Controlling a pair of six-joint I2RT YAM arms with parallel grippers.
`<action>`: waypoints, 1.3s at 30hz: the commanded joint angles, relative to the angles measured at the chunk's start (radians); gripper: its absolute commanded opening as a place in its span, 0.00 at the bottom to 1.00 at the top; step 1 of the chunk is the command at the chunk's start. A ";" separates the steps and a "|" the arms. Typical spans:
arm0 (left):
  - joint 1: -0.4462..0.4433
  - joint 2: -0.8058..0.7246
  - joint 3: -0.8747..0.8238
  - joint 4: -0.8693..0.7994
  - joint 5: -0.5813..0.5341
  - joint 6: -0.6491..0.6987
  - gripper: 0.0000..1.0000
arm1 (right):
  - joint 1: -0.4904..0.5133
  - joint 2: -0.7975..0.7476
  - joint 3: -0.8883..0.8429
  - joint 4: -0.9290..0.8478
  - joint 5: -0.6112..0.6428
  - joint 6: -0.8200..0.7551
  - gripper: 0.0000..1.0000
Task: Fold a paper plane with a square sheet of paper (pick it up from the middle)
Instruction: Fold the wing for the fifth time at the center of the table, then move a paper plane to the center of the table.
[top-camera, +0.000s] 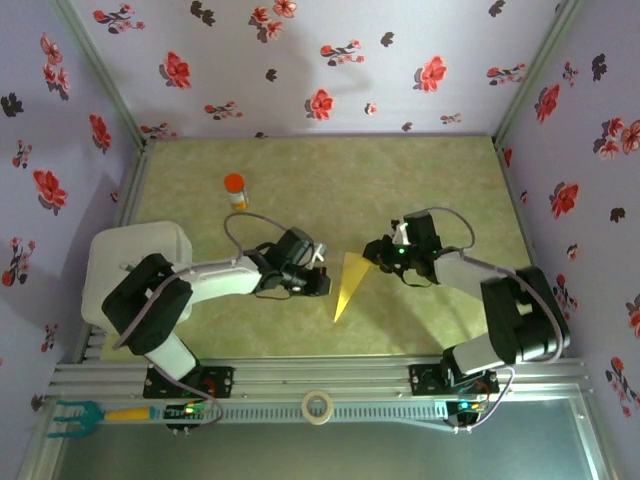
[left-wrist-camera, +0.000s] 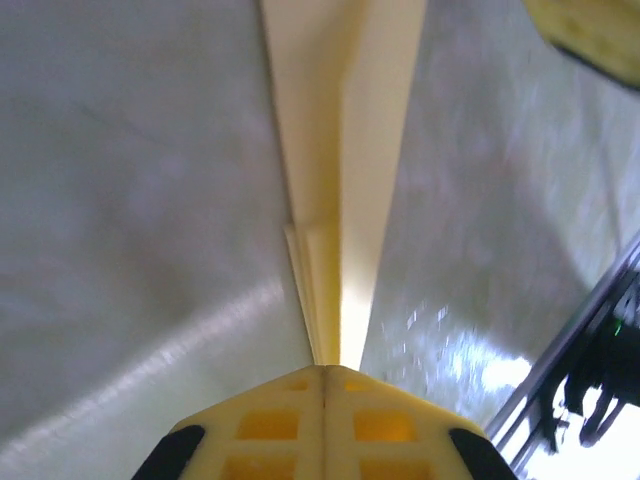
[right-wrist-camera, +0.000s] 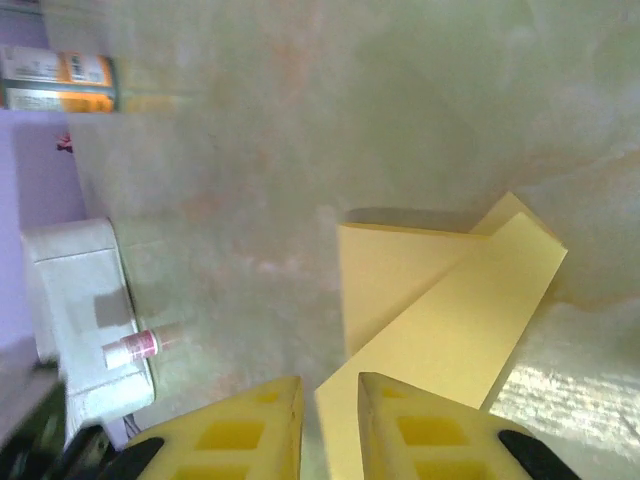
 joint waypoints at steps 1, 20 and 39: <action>0.035 0.039 0.016 0.101 0.030 -0.080 0.08 | 0.001 -0.076 -0.034 -0.128 0.087 -0.006 0.25; 0.034 0.229 0.092 0.116 0.147 -0.093 0.20 | 0.069 -0.029 -0.115 -0.005 -0.013 0.077 0.20; 0.020 0.255 0.091 0.126 0.185 -0.088 0.19 | 0.087 0.024 -0.115 0.015 -0.026 0.076 0.17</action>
